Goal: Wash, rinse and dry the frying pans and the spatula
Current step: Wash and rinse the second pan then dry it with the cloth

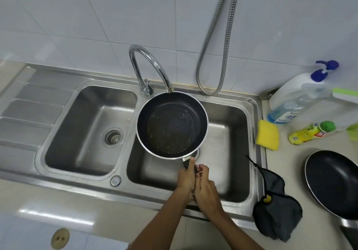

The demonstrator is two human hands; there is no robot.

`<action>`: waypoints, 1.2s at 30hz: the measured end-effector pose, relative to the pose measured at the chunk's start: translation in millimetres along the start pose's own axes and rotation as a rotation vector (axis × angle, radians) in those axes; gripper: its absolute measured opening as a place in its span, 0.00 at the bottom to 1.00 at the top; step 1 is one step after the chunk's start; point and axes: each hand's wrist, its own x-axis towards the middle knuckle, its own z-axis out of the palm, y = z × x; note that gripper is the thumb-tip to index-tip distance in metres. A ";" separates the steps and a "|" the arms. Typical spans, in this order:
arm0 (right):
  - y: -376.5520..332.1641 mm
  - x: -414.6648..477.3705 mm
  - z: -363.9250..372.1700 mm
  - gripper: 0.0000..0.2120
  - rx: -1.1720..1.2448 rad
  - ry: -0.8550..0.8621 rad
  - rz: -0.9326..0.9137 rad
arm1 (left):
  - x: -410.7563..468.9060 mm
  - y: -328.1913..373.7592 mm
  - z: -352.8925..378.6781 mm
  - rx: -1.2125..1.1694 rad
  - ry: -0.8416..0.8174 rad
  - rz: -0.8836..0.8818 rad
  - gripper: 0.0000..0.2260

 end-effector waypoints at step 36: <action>-42.3 115.9 -108.8 0.22 -0.612 0.168 -0.725 | 10.4 -4.1 30.3 -0.260 0.166 -0.034 0.13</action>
